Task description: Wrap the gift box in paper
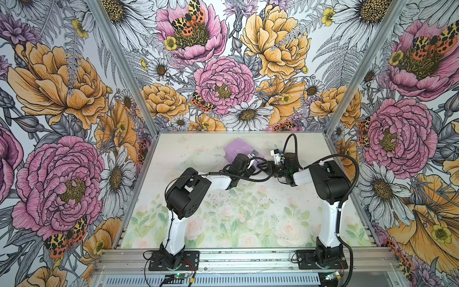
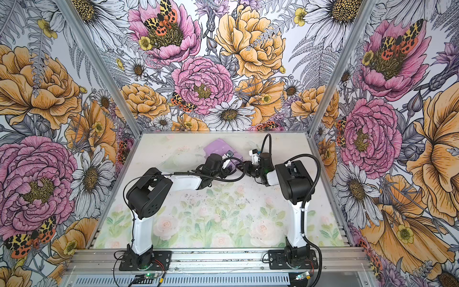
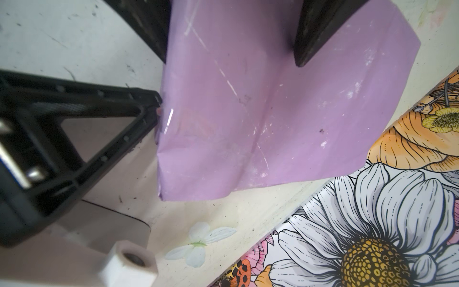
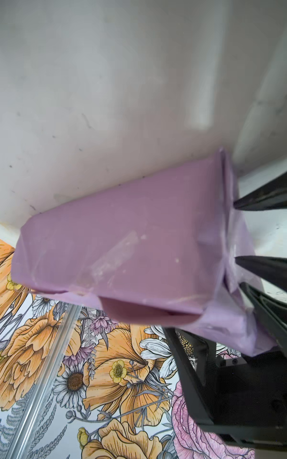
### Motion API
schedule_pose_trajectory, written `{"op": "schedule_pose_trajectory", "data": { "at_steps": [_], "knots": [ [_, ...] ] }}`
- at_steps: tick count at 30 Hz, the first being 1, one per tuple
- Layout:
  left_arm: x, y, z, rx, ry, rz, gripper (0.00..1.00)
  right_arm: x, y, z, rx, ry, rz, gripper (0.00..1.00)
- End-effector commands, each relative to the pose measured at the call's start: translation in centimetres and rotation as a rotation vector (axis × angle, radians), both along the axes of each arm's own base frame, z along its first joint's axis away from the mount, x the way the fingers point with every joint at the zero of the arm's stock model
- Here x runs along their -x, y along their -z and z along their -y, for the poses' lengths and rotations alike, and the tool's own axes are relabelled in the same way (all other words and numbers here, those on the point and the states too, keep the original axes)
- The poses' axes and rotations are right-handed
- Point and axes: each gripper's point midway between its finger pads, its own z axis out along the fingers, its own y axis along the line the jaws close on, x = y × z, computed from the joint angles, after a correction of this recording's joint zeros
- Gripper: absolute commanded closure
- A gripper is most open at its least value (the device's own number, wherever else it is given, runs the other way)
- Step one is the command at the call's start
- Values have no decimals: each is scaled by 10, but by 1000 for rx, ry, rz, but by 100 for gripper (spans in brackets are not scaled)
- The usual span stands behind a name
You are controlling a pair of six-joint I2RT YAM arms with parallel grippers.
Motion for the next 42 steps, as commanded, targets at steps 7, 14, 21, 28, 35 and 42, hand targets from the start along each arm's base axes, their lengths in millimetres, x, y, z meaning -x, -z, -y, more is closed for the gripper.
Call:
{"op": "schedule_pose_trajectory", "data": {
  "at_steps": [7,14,21,28,35,42],
  "knots": [
    [18,54,-21,-85,-16,-171,26,14,-28,14,56,19,53,64],
    [18,53,-21,-83,-16,-171,26,15,-33,1,47,-8,67,90],
    [18,53,-21,-81,-14,-171,26,-1,-33,-8,32,-18,84,97],
    [19,53,-20,-81,-11,-174,26,-15,-37,-15,17,-22,106,99],
    [19,54,-20,-83,-8,-177,26,-24,-34,-21,12,-19,111,95],
    [17,53,-20,-87,-12,-181,26,-5,-32,-13,46,-8,102,86]
  ]
}}
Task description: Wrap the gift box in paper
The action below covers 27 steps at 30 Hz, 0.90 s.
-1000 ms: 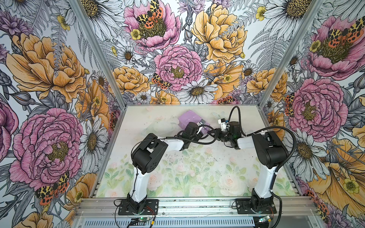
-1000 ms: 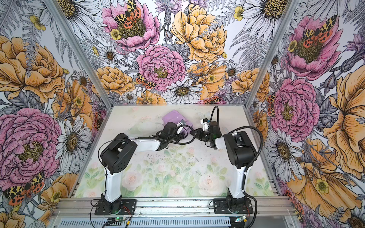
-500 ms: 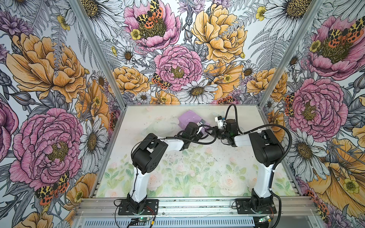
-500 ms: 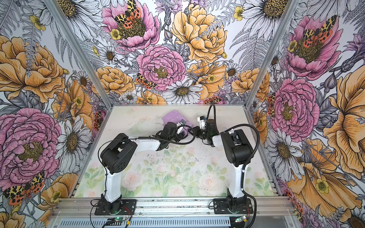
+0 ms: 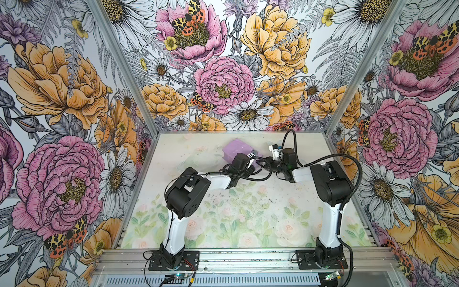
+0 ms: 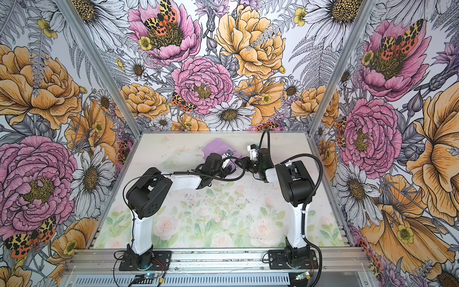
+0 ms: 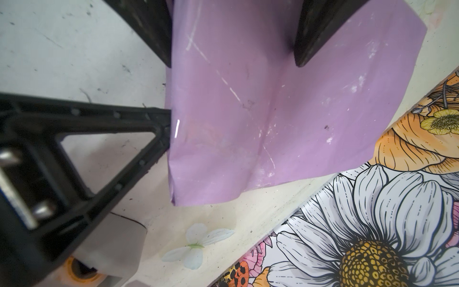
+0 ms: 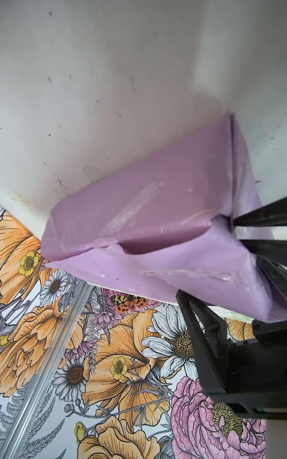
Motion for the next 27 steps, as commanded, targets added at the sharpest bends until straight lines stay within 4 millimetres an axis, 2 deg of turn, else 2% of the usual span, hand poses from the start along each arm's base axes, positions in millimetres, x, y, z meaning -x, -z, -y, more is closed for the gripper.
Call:
{"op": "schedule_pose_trajectory", "data": {
  "at_steps": [1,3,6,13,18,22,25,27],
  "knots": [
    [19,54,-18,-86,-8,-177,26,12,-6,3,25,6,35,86],
    [19,54,-18,-86,-7,-179,26,18,-2,5,32,12,23,87],
    [20,55,-18,-86,-3,-181,26,16,2,3,29,12,18,90],
    [20,55,-17,-81,-4,-183,26,-9,7,-6,30,18,27,90],
    [19,55,-17,-78,-6,-184,26,-21,2,-8,32,26,51,87],
    [19,46,-17,-63,-10,-175,25,-8,-6,0,75,28,54,78],
    [18,31,-16,-40,-14,-155,23,9,-19,11,121,45,66,68],
    [16,16,-15,-26,-14,-128,17,18,-28,17,154,47,75,66]
  ]
}}
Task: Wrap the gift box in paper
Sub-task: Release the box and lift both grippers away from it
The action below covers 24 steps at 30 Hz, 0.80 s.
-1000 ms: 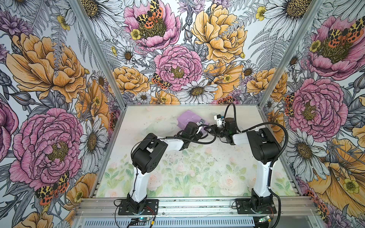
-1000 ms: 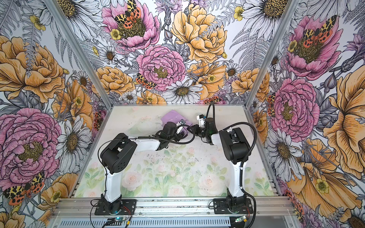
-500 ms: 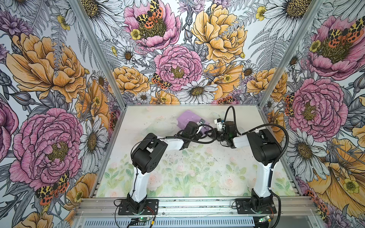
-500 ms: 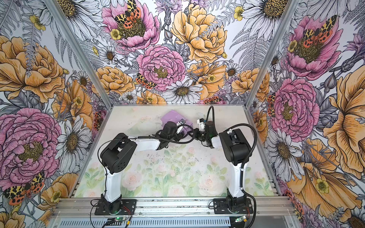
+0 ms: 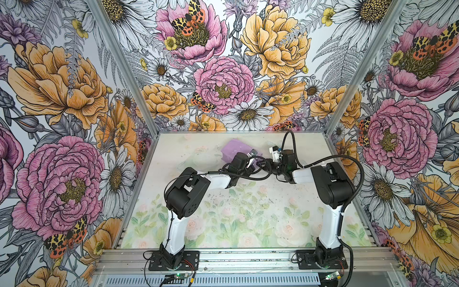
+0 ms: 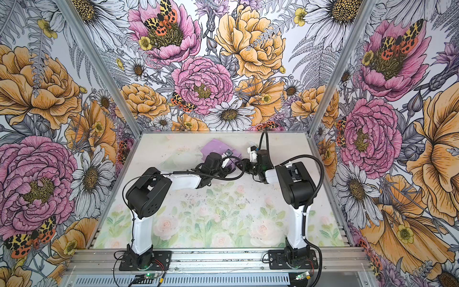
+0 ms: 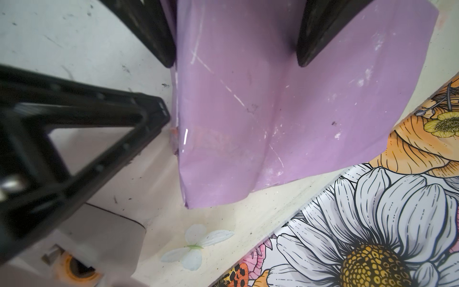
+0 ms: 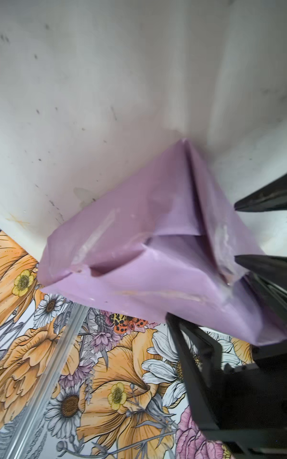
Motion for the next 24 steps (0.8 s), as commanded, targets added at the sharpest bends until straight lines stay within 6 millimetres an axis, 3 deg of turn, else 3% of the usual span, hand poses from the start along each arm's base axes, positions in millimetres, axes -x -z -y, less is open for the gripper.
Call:
{"op": "schedule_pose_trajectory", "data": {
  "at_steps": [1,4,7,11,12,14,19,21,24],
  "knots": [
    [15,10,-12,-31,-10,-94,14,8,-35,12,72,7,85,64],
    [14,-13,-9,-7,-1,-64,11,10,-57,17,128,-3,115,61],
    [13,-36,-8,14,-1,-39,9,-1,-74,20,201,-17,133,59],
    [17,-66,-13,53,-10,-12,8,-32,-74,17,269,-36,124,57],
    [19,-86,-17,82,-18,9,8,-40,-74,15,273,-46,122,57],
    [21,-102,-27,127,-52,2,7,-57,-66,10,280,-59,101,57],
    [25,-111,-63,275,-180,-147,7,-82,-41,-1,282,-97,44,57],
    [25,-106,-78,341,-241,-231,8,-79,-36,-9,242,-132,18,57],
    [25,-92,-98,450,-327,-366,9,-58,-33,-22,185,-186,-31,57]
  ]
}}
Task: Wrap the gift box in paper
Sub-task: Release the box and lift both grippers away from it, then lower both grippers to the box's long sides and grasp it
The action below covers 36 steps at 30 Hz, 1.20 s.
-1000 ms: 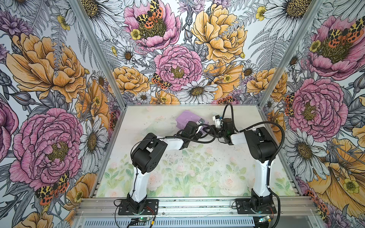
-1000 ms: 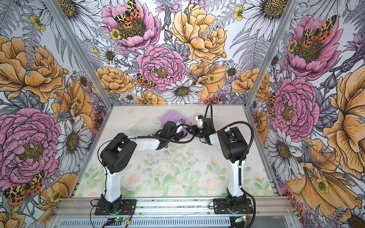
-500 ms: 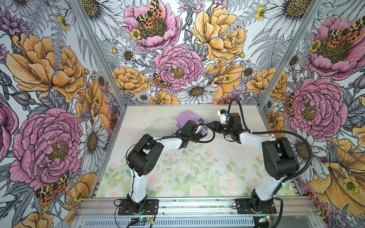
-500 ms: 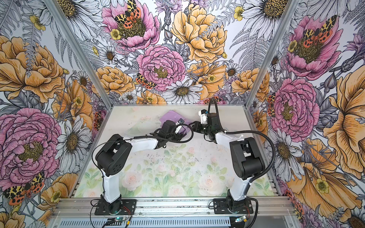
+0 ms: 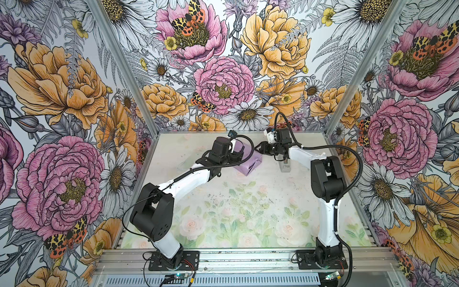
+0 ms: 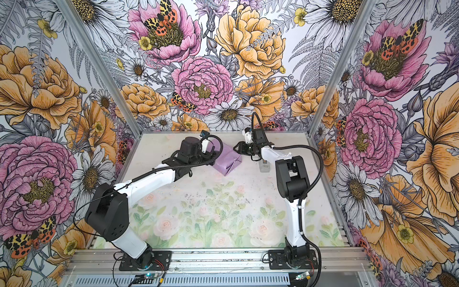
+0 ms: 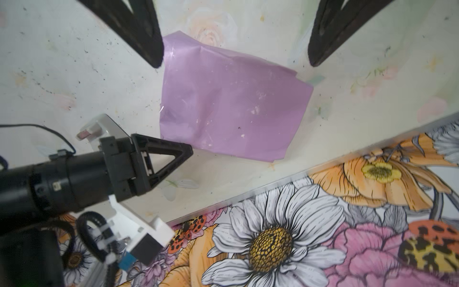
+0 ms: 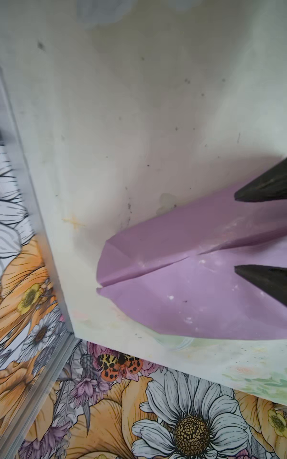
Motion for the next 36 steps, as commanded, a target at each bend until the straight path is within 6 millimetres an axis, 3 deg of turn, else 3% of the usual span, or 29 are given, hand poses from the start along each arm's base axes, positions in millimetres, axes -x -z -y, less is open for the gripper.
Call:
{"op": "schedule_pose_trajectory", "data": {
  "at_steps": [1,6,9,11,14,23,28,33,36],
  "knots": [
    [14,32,-15,177,-81,-255,10,29,-9,-17,-61,-74,-64,57],
    [13,55,-22,328,-113,-410,11,93,-16,-48,-88,-134,-150,57],
    [13,64,-23,373,-117,-457,11,109,-28,-42,-73,-90,-157,55],
    [12,70,-26,391,-137,-474,11,105,-34,-21,-14,-5,-146,52],
    [10,78,-33,408,-163,-498,11,97,-34,-7,53,30,-148,49],
    [8,110,-32,449,-174,-554,16,76,-19,-40,18,-61,-202,44],
    [2,125,-22,462,-153,-575,28,66,-9,-59,-18,-104,-226,47],
    [-1,125,-7,482,-111,-572,46,69,9,-62,12,-108,-245,60],
    [1,119,1,481,-79,-560,50,73,11,-63,31,-120,-234,70]
  ]
}}
